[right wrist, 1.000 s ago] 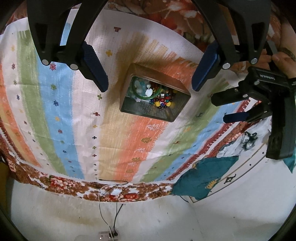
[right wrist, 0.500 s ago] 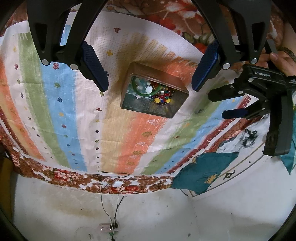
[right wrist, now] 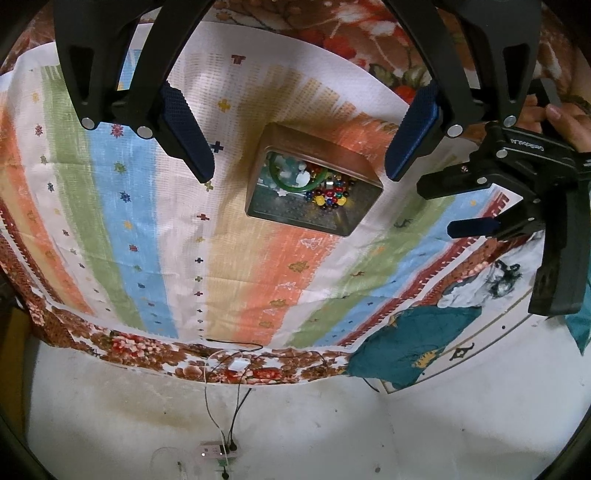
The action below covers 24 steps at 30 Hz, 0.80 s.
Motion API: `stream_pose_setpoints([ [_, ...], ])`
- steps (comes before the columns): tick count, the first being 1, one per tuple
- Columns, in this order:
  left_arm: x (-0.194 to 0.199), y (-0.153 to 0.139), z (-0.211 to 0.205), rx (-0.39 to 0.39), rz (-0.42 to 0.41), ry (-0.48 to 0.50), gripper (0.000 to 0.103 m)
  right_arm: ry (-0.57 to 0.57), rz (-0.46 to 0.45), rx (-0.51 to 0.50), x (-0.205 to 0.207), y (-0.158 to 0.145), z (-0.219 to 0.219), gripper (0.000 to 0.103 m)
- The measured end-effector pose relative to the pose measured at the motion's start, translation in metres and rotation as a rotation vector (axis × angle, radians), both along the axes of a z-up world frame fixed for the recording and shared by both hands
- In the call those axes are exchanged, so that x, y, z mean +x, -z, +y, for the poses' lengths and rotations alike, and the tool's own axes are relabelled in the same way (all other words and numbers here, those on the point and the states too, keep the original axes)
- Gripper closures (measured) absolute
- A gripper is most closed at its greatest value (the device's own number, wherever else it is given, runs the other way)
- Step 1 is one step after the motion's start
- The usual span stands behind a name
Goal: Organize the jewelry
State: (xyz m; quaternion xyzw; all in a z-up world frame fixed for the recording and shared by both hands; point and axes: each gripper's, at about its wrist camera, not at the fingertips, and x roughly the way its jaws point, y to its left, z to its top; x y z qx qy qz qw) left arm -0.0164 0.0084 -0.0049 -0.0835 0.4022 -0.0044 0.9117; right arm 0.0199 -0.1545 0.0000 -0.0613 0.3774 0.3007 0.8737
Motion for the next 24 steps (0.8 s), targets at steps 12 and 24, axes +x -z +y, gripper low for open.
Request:
stream_pose_setpoints([
  [12,-0.0023,0.0007,-0.0046,-0.003,-0.002,0.006,0.006,0.005,0.000,-0.001,0.0007,0.0004,-0.0010,0.008],
  [24,-0.0014,0.0006,-0.0026,-0.001,0.015,-0.018,0.006,0.008,0.000,0.000,0.0011,0.0006,-0.0019,0.008],
])
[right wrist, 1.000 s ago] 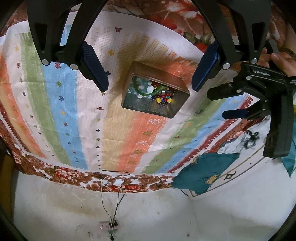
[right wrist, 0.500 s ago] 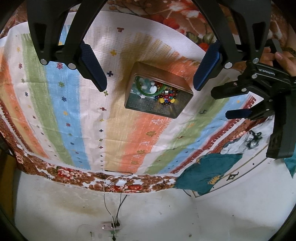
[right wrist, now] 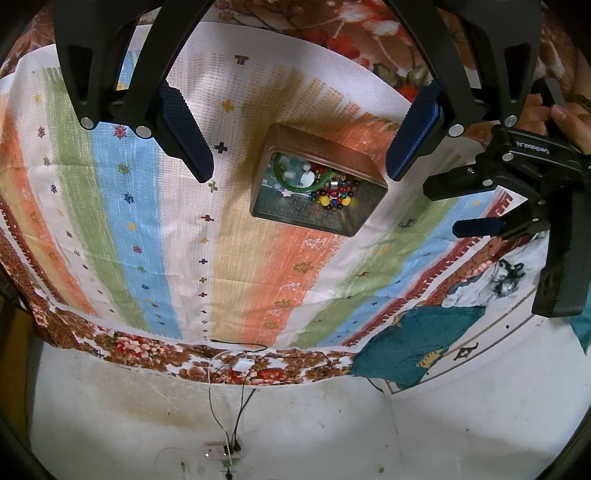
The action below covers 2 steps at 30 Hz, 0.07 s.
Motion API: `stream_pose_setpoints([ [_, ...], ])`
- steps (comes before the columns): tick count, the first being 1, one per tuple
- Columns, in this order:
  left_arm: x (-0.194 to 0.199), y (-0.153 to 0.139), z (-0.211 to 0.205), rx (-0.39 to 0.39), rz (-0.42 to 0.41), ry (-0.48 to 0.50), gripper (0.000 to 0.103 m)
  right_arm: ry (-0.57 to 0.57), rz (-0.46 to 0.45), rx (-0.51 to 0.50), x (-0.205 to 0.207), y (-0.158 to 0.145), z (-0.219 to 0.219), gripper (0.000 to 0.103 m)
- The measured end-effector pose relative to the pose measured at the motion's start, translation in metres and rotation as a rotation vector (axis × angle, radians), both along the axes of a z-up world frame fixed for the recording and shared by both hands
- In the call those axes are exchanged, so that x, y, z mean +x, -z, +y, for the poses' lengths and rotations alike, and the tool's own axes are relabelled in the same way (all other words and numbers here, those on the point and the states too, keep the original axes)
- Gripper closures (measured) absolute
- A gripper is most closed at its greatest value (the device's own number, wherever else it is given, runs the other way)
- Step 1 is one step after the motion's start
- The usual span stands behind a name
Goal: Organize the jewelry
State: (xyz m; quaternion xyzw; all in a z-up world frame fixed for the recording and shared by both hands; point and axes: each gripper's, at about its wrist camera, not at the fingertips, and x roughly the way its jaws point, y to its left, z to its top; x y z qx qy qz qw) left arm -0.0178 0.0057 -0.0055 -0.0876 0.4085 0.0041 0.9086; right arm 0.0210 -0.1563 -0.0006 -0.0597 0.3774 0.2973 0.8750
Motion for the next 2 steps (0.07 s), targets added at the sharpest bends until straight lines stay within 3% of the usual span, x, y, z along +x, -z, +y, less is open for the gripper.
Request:
stream_pose_setpoints([
  [2,0.0011,-0.0005,0.0021,0.014,0.001,-0.012,0.006,0.010,0.007,0.006,0.0029,0.0008,-0.0029,0.008],
])
